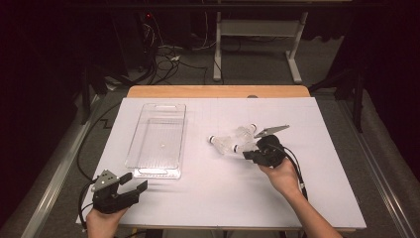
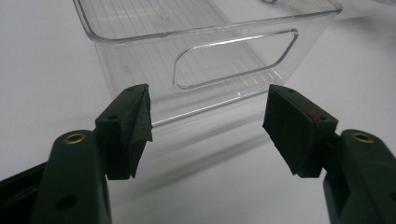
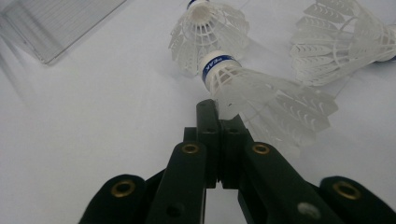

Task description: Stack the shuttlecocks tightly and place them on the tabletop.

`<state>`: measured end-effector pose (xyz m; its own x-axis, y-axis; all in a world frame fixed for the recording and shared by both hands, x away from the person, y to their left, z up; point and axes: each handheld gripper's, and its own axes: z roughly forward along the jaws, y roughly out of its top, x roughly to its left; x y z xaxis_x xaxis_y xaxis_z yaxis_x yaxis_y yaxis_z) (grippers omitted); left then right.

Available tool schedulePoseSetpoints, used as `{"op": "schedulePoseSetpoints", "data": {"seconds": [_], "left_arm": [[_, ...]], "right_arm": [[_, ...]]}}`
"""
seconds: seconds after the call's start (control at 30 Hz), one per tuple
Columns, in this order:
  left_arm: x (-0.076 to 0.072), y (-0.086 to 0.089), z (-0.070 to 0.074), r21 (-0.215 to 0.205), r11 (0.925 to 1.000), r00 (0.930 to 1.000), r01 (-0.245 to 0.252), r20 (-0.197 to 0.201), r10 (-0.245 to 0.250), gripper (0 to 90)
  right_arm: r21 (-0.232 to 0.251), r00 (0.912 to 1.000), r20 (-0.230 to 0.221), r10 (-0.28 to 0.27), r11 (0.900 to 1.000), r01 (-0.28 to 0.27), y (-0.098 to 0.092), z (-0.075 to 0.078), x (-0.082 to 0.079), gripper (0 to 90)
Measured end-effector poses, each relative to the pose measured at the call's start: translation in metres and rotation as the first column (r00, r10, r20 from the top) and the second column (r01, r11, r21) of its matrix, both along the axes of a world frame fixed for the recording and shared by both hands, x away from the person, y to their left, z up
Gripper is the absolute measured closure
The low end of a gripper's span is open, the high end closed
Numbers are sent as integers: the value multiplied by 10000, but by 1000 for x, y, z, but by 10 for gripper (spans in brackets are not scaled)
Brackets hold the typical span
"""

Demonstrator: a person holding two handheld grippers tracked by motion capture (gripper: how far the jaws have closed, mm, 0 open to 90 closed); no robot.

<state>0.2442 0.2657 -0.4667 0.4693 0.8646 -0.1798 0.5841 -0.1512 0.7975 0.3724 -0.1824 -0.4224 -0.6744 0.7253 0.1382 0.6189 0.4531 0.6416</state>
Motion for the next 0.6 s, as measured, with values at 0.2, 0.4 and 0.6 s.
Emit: {"op": "schedulePoseSetpoints", "data": {"seconds": [0.2,0.4,0.6], "left_arm": [[0,0,0,-8,10000,10000,0,-3,0,330],[0,0,0,-18,10000,10000,2,-3,-2,330],[0,0,0,-10,10000,10000,27,-17,-27,330]], "right_arm": [[-24,10000,43,9,10000,-9,4,-1,4,900],[-55,10000,1,29,10000,-29,10,-1,7,900],[-81,10000,-44,32,10000,-33,17,-2,13,900]]}}
